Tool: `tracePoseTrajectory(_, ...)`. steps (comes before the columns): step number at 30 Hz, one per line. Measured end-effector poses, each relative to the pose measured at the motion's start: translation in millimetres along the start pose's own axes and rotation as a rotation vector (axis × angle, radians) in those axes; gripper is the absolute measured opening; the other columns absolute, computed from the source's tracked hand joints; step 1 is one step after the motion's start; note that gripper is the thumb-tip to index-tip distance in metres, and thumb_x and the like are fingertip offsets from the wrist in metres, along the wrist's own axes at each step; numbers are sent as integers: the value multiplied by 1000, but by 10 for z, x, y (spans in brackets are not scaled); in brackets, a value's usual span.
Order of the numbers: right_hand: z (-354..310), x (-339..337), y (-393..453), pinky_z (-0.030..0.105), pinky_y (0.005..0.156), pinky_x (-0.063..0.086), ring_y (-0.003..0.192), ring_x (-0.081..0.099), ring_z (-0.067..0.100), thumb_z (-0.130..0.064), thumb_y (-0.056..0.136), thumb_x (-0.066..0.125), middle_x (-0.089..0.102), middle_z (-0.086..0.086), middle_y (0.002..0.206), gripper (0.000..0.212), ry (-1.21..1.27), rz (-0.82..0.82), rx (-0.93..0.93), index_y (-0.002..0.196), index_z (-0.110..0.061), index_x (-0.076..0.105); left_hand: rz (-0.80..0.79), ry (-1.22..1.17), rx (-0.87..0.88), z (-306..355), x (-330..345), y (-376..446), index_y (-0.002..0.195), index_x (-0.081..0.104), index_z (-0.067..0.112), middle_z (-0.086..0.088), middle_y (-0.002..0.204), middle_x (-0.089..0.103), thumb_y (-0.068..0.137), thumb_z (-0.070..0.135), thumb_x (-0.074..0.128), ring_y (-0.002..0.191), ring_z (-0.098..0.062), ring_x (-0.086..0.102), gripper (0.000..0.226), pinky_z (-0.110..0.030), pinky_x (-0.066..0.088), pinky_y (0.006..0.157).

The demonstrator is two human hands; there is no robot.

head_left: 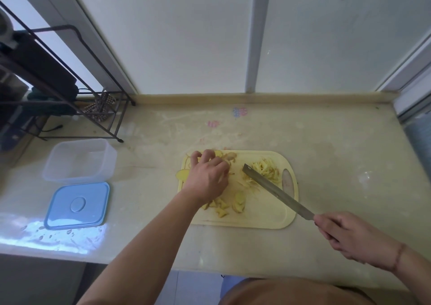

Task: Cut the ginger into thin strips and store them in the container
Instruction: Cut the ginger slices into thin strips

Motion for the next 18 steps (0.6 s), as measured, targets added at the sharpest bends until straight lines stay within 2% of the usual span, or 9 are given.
tracePoseTrajectory(3,6,-26,-4,20,38,18,44,20,13,-44,97,46,26,1,56,42,10,9,0,73,-10,42,72,-102,-92,36,-77,-148,80,65,17,9,73,66,83,28,61,95,-20,49,12,-39,25,88)
tracePoseTrajectory(6,15,-34,-9,19,38,18,44,19,12,-45,96,46,26,0,55,42,11,9,4,73,-10,42,38,-175,-290,-48,-22,-235,82,67,16,8,72,66,83,20,69,90,-25,59,4,-39,25,88)
tracePoseTrajectory(8,16,-29,-9,19,38,18,44,19,13,-46,95,46,26,0,55,42,9,8,1,72,-11,41,23,-299,-451,-154,-6,-271,94,69,18,11,80,65,86,15,72,94,-26,60,9,-41,30,93)
tracePoseTrajectory(11,19,-9,3,20,39,19,44,19,12,-45,97,45,26,-1,55,42,10,5,0,72,-11,40,-87,-595,-593,-97,63,-292,109,62,32,18,84,60,90,21,72,93,-16,60,25,-46,44,97)
tracePoseTrajectory(12,19,-1,7,20,39,19,44,19,12,-44,97,45,26,-1,55,42,10,3,2,72,-11,40,-183,-629,-608,-20,121,-298,112,60,34,18,84,60,90,24,71,91,-10,60,26,-46,44,100)
tracePoseTrajectory(14,19,11,15,21,39,18,44,19,13,-47,96,45,26,-1,55,43,5,-4,7,72,-12,40,-359,-537,-570,130,224,-315,118,59,33,17,84,61,92,28,68,92,-5,60,28,-42,35,107)
tracePoseTrajectory(16,19,24,11,22,40,18,44,19,14,-53,93,45,27,0,55,45,-6,-11,10,72,-13,41,-436,-430,-522,191,289,-329,122,59,31,16,86,61,93,30,64,98,-8,59,30,-41,29,108)
tracePoseTrajectory(18,17,47,3,21,40,17,44,19,15,-60,86,46,28,2,56,49,2,-16,10,72,-13,42,-438,-331,-479,189,306,-340,125,59,29,15,89,64,94,34,61,102,-11,56,31,-39,29,104)
Point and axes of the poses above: each hand's wrist, its own y-axis towards the middle knuckle, its own x-axis out of the palm, z = x × y, the point moved 8 cm from there along y, towards the middle knuckle
